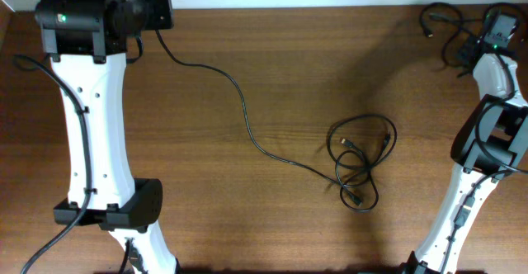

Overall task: Untangle cables
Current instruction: 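Lower the right gripper toward the loose cable pile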

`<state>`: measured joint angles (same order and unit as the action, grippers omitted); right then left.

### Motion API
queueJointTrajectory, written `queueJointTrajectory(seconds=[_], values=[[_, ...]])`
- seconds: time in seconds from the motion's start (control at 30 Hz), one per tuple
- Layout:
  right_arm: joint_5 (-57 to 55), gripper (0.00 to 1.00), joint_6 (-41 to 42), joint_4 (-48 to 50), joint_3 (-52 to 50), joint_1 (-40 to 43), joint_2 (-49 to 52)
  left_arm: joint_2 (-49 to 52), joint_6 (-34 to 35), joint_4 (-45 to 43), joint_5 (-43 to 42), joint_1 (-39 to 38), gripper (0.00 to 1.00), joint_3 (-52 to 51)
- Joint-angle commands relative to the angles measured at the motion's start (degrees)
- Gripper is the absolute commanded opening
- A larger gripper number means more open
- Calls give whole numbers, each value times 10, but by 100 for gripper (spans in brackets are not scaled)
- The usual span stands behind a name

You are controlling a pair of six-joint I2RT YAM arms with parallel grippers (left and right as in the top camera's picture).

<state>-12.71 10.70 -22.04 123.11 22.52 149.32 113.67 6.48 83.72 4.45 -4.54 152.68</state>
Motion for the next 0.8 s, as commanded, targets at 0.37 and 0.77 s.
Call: queueJointTrajectory(seconds=[0.37, 0.77], values=[[6, 87, -58, -273, 116, -85, -218, -9, -7, 12, -6, 0, 0, 0], [357, 95, -566, -753, 108, -202, -236, -9, -18, 21, -6, 0, 1, 0]])
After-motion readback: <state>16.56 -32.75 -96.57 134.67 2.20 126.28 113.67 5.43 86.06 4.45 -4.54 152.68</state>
